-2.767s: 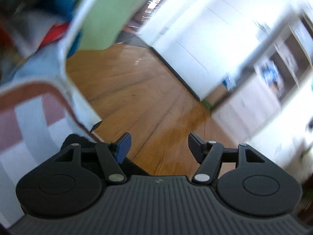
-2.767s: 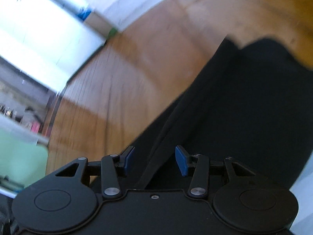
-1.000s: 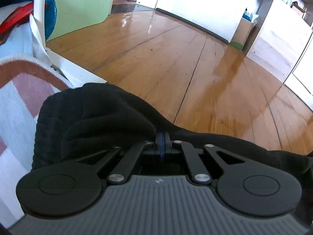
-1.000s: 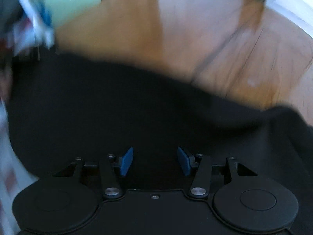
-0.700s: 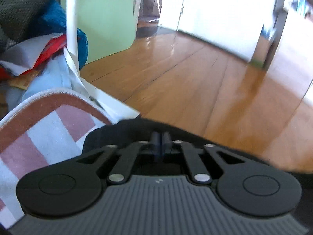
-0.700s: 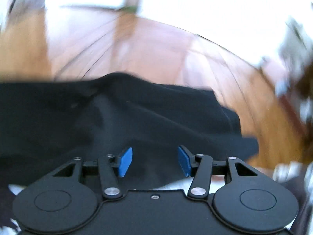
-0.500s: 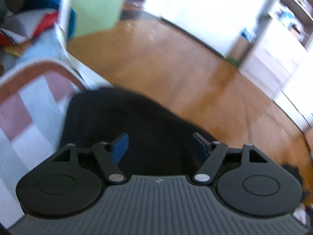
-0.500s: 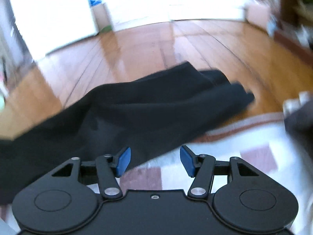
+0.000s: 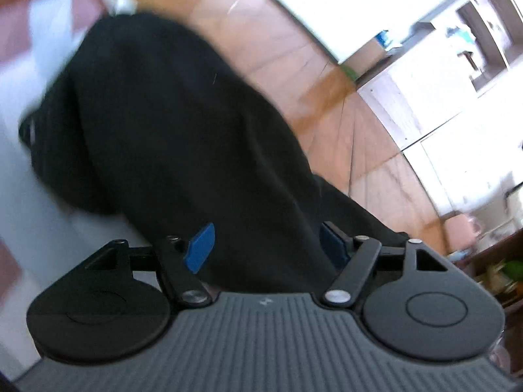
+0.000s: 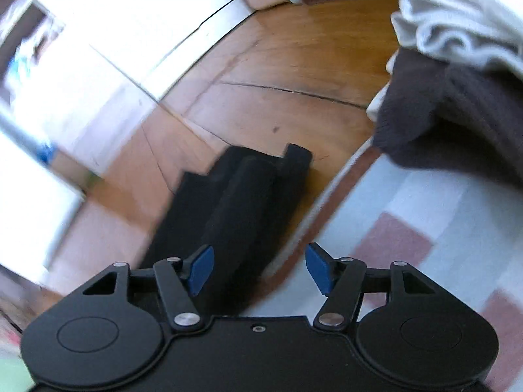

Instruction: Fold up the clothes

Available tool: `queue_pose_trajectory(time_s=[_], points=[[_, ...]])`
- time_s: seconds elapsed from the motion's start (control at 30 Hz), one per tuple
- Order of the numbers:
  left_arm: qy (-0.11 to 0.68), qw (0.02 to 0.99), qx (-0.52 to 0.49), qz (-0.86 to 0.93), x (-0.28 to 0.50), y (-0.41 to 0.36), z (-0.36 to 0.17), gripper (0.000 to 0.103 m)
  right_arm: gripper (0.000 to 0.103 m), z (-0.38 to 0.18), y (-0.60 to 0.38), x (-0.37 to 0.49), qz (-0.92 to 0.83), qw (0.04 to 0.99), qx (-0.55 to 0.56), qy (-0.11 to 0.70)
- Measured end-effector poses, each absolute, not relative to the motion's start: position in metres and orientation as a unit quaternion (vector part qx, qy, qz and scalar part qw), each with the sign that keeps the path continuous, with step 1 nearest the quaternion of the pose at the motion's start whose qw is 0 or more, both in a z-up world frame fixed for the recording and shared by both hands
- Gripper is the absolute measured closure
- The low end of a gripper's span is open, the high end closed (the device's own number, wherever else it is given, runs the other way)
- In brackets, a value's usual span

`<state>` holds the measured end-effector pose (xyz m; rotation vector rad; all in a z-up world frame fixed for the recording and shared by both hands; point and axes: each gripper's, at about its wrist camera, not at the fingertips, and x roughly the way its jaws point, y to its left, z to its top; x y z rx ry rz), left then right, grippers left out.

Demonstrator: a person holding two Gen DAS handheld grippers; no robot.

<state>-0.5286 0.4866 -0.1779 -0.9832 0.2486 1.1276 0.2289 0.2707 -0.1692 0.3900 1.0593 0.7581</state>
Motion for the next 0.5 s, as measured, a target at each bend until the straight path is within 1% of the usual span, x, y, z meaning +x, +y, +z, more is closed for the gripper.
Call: queue_pose_trajectory(time_s=[0.03,0.07,0.17,0.23,0.27,0.3,0.33,0.4,0.5], points=[[0.111,0.725,-0.450,0.510,-0.528,0.486,-0.180,0.032,0.034,-0.170,0.279,0.229,0.353,0.774,0.184,0.493],[0.109,0.724,-0.454,0.508,-0.527,0.485,-0.183,0.032,0.034,-0.171,0.292,0.228,0.358,0.778,0.163,0.490],[0.114,0.725,-0.457,0.503,-0.521,0.486,-0.191,0.033,0.035,-0.171,0.336,0.225,0.368,0.810,0.056,0.454],[0.120,0.727,-0.456,0.499,-0.515,0.489,-0.196,0.034,0.045,-0.162,0.359,0.225,0.374,0.838,-0.001,0.398],[0.123,0.728,-0.455,0.498,-0.513,0.490,-0.198,0.035,0.069,-0.155,0.372,0.228,0.386,0.838,-0.026,0.385],[0.126,0.729,-0.455,0.496,-0.510,0.491,-0.201,0.037,0.102,-0.145,0.381,0.230,0.393,0.837,-0.043,0.379],[0.129,0.730,-0.455,0.494,-0.507,0.492,-0.203,0.038,0.101,-0.136,0.389,0.232,0.398,0.836,-0.058,0.372],[0.135,0.731,-0.454,0.491,-0.501,0.495,-0.208,0.038,0.102,-0.112,0.393,0.230,0.405,0.848,-0.073,0.333],[0.128,0.731,-0.460,0.487,-0.503,0.495,-0.210,0.038,0.102,-0.084,0.383,0.230,0.413,0.866,-0.057,0.276]])
